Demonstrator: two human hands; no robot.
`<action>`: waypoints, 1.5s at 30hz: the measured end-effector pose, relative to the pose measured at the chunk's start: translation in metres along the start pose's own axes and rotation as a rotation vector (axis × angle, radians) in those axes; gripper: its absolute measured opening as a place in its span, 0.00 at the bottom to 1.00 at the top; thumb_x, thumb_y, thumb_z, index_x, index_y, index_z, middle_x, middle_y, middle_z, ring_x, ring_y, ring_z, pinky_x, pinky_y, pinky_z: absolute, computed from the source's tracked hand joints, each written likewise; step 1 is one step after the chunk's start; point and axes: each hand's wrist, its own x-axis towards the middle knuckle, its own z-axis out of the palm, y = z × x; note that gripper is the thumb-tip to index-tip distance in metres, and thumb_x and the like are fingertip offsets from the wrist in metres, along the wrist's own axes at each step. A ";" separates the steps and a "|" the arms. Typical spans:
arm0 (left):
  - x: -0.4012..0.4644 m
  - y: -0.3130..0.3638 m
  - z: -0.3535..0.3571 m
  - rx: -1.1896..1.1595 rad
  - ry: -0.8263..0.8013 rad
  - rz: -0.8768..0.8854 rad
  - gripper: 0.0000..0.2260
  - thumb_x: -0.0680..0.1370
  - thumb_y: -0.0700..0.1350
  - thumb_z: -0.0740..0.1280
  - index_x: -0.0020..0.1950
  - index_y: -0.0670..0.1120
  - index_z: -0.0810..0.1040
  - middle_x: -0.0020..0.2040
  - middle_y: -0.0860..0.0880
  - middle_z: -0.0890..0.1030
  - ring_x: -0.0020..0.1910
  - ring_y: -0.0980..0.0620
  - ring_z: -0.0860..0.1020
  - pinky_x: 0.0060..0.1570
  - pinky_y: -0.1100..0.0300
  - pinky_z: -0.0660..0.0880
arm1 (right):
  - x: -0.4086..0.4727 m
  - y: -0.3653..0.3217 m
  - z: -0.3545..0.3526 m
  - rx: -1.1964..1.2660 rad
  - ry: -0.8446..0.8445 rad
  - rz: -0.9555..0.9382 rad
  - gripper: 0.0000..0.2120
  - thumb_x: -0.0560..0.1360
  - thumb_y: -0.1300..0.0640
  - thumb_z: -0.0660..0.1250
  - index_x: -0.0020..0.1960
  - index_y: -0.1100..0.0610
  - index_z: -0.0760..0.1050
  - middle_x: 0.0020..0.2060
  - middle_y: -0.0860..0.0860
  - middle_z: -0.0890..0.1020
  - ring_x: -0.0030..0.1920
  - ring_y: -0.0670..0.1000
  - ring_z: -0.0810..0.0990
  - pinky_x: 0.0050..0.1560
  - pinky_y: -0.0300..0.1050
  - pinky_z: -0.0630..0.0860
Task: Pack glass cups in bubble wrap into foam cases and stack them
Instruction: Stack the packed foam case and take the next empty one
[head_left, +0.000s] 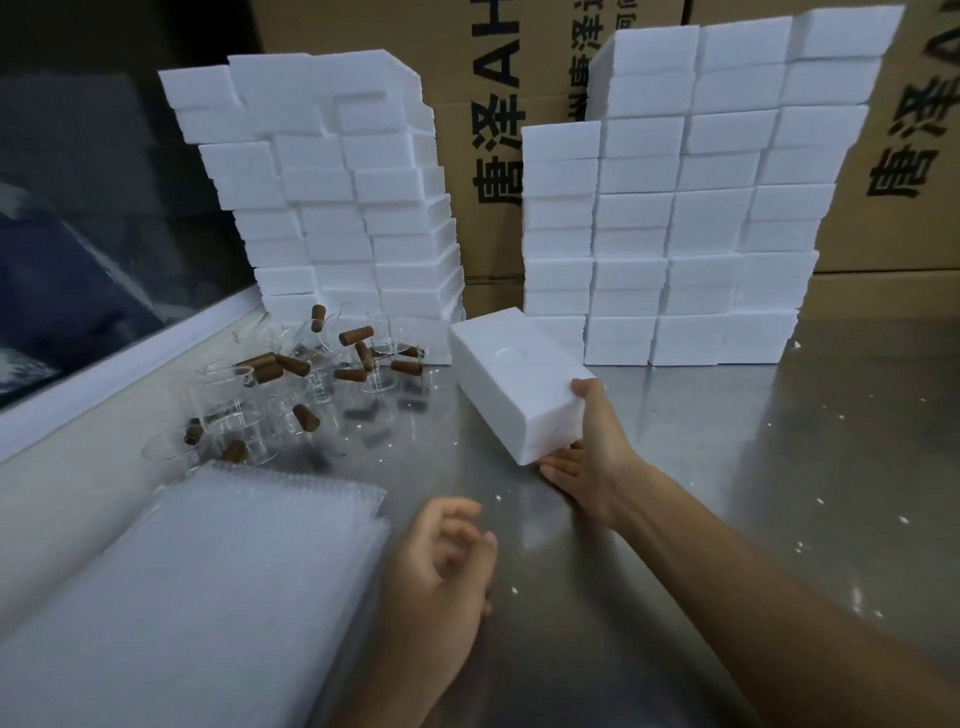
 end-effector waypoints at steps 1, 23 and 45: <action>-0.001 0.001 0.000 0.020 0.047 0.022 0.11 0.75 0.34 0.69 0.50 0.50 0.76 0.40 0.48 0.79 0.30 0.52 0.77 0.29 0.57 0.75 | -0.008 0.003 -0.010 -0.029 0.002 -0.012 0.33 0.74 0.35 0.61 0.68 0.57 0.68 0.51 0.57 0.80 0.48 0.55 0.81 0.40 0.44 0.77; -0.009 0.009 -0.007 0.158 0.075 0.058 0.10 0.77 0.43 0.68 0.56 0.54 0.73 0.51 0.57 0.79 0.48 0.62 0.78 0.40 0.66 0.71 | -0.106 0.048 -0.075 -0.509 0.127 -0.544 0.32 0.76 0.29 0.54 0.44 0.56 0.81 0.38 0.43 0.84 0.40 0.44 0.81 0.41 0.38 0.75; 0.007 0.023 -0.034 0.033 -0.385 -0.090 0.11 0.76 0.53 0.65 0.55 0.58 0.84 0.50 0.53 0.86 0.46 0.54 0.84 0.40 0.65 0.76 | -0.097 0.027 -0.090 -0.830 0.053 -0.513 0.22 0.77 0.32 0.56 0.64 0.39 0.76 0.55 0.38 0.82 0.54 0.44 0.80 0.56 0.45 0.75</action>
